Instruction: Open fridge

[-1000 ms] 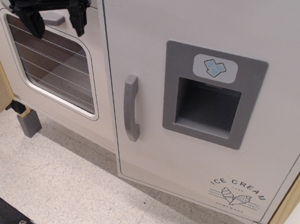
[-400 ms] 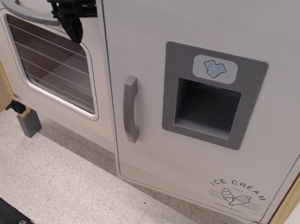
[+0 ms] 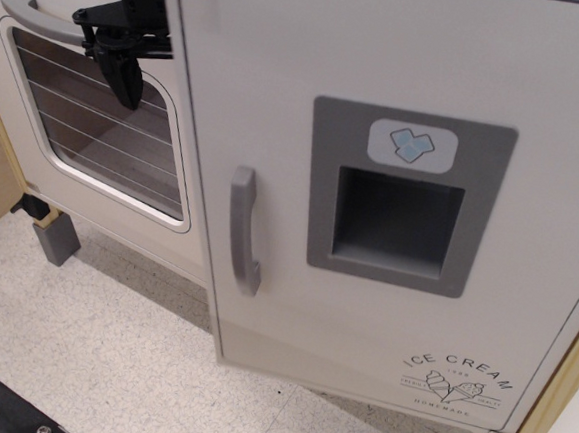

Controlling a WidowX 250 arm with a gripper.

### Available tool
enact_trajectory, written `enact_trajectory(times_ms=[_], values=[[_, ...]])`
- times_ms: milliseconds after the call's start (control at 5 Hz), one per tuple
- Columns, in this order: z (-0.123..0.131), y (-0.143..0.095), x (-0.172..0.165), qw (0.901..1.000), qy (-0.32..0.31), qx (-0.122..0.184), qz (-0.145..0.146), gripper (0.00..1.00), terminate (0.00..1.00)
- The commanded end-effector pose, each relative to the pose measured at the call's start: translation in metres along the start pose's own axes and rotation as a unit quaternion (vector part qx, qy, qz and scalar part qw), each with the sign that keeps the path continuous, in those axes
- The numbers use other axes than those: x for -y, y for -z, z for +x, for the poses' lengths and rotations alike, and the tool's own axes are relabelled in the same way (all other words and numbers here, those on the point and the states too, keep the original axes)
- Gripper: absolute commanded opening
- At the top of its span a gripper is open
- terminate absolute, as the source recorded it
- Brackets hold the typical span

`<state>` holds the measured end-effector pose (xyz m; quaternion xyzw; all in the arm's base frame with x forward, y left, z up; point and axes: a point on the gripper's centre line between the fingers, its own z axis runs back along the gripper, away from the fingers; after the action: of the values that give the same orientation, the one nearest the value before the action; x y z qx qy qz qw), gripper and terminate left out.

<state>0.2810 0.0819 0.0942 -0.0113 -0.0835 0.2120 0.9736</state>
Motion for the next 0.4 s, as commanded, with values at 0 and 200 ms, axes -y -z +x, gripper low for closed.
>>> enact_trajectory(times_ms=[0,200], values=[[-0.026,-0.040,-0.001,0.9982,0.055,0.012,-0.020,1.00,0.00],[-0.035,-0.052,-0.004,0.9975,0.062,-0.008,-0.033,1.00,0.00]])
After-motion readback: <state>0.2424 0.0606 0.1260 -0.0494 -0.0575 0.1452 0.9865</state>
